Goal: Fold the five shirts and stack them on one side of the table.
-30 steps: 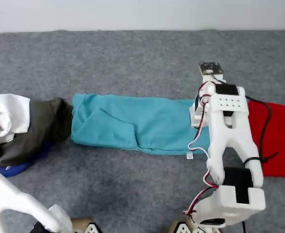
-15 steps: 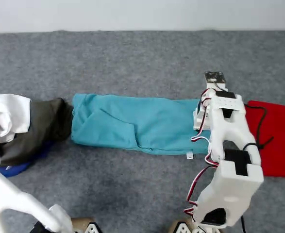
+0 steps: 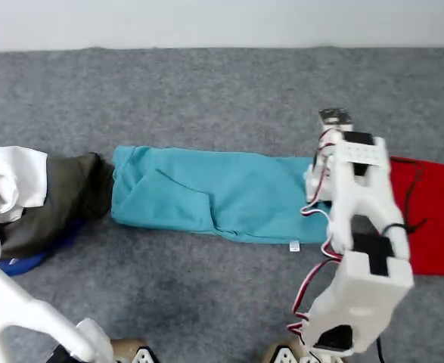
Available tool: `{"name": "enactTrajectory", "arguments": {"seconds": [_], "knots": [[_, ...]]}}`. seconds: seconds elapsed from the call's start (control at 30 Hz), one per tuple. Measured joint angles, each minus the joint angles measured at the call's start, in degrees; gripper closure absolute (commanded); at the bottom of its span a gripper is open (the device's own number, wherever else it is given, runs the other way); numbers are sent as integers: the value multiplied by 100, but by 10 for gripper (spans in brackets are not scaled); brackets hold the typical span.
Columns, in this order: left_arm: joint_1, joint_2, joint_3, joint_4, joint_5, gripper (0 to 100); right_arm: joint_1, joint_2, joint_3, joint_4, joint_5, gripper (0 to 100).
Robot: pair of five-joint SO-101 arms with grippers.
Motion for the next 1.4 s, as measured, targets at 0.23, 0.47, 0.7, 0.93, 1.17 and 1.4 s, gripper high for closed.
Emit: {"name": "enactTrajectory", "arguments": {"seconds": [0.23, 0.47, 0.7, 0.93, 1.17, 1.4], "knots": [[0, 0, 0, 0, 0, 982, 1020, -484, 0, 79, 1213, 988], [0, 0, 0, 0, 0, 982, 1371, -554, -202, 545, 1996, 988], [0, 0, 0, 0, 0, 982, 475, -1196, -923, 1679, 2259, 988], [0, 0, -202, 0, 0, 982, -1187, -1855, -1046, 2347, 2066, 988], [0, 0, -352, 0, 0, 982, -2558, -2004, -1196, 2084, 1582, 988], [0, 0, -352, 0, 0, 982, -3358, -1714, -1204, 1204, 1442, 988]]}}
